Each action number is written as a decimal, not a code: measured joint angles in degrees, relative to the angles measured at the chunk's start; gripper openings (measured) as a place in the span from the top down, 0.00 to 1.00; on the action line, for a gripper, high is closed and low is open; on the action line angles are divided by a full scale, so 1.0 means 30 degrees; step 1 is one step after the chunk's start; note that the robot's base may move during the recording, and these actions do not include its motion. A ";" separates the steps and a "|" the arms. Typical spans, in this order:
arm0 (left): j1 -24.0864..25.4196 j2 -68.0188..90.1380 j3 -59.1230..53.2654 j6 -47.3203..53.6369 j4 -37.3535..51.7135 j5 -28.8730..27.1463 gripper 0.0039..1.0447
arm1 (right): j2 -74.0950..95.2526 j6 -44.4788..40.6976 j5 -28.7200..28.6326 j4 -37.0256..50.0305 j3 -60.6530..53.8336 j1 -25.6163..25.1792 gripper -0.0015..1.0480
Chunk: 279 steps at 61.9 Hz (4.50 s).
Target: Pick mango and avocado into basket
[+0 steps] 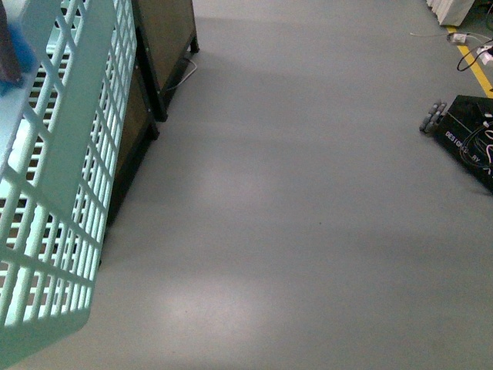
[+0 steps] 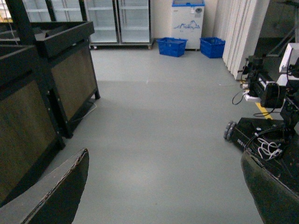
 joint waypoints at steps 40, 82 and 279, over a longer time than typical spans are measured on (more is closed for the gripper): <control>0.0000 -0.0022 0.0007 0.0015 0.0000 -0.0029 0.87 | 0.0000 0.0007 0.0007 0.0000 0.0000 0.0000 0.08; -0.0080 -0.0022 0.0015 -0.0036 0.0000 0.0000 0.87 | 0.0007 0.0022 0.0007 0.0000 0.0000 0.0000 0.08; -0.0007 -0.0036 0.0029 0.0015 0.0000 -0.0036 0.87 | -0.0007 0.0015 -0.0029 0.0000 0.0000 0.0000 0.08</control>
